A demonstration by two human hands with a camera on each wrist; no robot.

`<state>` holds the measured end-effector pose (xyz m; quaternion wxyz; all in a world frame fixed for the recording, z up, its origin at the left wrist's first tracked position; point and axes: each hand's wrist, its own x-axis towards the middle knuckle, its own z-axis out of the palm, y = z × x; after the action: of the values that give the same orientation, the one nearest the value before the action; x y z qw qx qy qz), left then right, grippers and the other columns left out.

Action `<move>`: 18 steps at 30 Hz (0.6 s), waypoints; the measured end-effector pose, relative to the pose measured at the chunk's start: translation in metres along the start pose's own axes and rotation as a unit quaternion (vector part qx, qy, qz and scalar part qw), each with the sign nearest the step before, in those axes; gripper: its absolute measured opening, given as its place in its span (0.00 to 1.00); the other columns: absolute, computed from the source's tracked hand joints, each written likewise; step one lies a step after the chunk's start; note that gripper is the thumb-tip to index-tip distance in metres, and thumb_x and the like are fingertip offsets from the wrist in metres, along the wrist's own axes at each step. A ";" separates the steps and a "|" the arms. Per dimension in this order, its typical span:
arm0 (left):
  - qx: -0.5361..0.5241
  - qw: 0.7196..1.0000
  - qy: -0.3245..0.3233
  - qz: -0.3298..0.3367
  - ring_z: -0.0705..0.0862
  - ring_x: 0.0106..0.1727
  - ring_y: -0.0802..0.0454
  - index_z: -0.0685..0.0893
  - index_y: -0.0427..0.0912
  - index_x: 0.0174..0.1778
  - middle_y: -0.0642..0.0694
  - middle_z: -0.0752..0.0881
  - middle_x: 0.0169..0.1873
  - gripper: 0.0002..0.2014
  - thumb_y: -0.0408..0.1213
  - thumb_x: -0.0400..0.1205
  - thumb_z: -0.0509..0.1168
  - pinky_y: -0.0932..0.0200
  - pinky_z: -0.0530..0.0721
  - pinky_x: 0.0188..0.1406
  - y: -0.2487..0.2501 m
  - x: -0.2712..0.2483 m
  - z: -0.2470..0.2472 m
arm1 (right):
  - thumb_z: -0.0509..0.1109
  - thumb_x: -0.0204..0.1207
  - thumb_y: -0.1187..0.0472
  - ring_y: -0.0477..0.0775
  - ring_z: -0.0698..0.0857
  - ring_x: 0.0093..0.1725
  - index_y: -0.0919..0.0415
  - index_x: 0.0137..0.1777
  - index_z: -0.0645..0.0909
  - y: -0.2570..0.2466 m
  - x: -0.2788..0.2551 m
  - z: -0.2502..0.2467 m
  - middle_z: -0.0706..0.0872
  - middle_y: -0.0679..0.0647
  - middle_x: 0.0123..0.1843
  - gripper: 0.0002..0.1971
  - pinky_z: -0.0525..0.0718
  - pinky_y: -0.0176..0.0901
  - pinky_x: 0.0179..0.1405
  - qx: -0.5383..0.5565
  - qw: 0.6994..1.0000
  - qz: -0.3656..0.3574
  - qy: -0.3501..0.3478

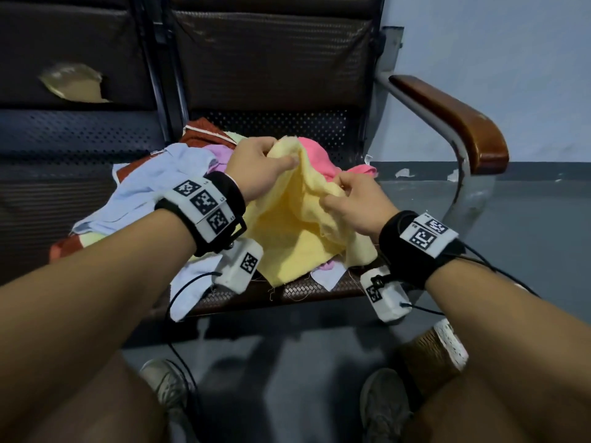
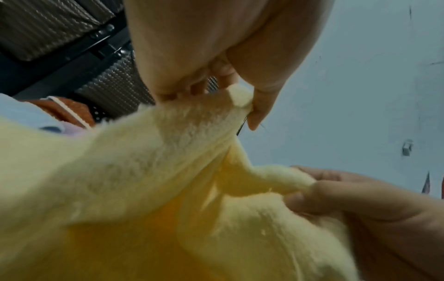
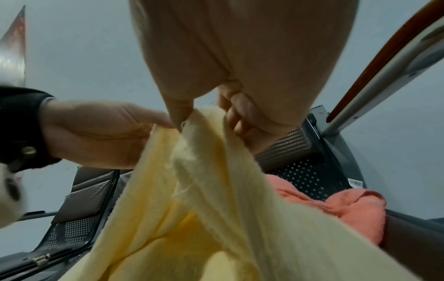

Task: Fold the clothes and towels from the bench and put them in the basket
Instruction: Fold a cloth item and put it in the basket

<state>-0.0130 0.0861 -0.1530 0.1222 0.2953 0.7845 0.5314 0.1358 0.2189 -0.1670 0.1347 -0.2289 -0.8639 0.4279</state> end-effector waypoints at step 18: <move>-0.305 0.937 -0.103 -0.133 0.87 0.30 0.49 0.85 0.33 0.45 0.41 0.86 0.34 0.06 0.32 0.82 0.64 0.59 0.86 0.31 0.034 -0.014 0.013 | 0.74 0.77 0.44 0.52 0.90 0.47 0.54 0.48 0.90 -0.016 0.000 0.032 0.93 0.50 0.43 0.14 0.87 0.55 0.53 -0.022 0.998 -0.050 -0.011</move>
<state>0.0160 0.0964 -0.1286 0.3560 0.1895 0.6002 0.6908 0.1177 0.1888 -0.1729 0.1414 -0.1834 -0.8849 0.4041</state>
